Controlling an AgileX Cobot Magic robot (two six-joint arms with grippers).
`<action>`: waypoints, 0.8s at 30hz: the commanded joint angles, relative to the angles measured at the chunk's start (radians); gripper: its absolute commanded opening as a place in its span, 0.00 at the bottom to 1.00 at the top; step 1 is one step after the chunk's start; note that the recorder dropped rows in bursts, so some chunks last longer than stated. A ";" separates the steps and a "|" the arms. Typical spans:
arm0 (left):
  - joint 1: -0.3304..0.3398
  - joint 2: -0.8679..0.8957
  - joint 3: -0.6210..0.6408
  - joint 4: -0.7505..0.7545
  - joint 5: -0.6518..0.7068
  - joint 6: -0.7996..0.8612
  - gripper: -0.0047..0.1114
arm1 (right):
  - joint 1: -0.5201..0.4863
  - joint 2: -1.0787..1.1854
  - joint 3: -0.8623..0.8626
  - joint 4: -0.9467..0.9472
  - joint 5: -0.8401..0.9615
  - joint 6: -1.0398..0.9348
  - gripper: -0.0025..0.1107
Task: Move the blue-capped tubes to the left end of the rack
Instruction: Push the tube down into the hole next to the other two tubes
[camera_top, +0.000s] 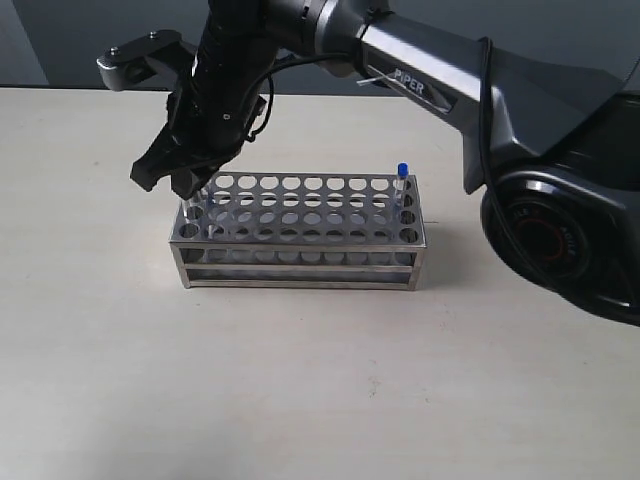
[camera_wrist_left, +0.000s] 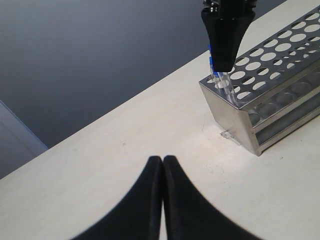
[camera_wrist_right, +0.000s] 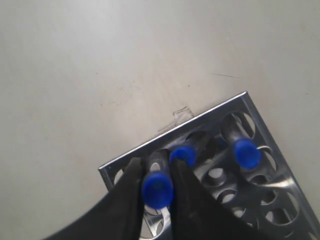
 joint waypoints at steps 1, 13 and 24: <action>-0.004 0.003 -0.005 0.002 -0.006 -0.005 0.05 | 0.032 0.033 0.001 0.111 -0.004 -0.016 0.01; -0.004 0.003 -0.005 0.002 -0.006 -0.005 0.05 | 0.057 0.055 0.001 0.100 0.005 -0.023 0.01; -0.004 0.003 -0.005 0.002 -0.006 -0.005 0.05 | 0.055 0.065 0.001 0.029 0.021 0.013 0.01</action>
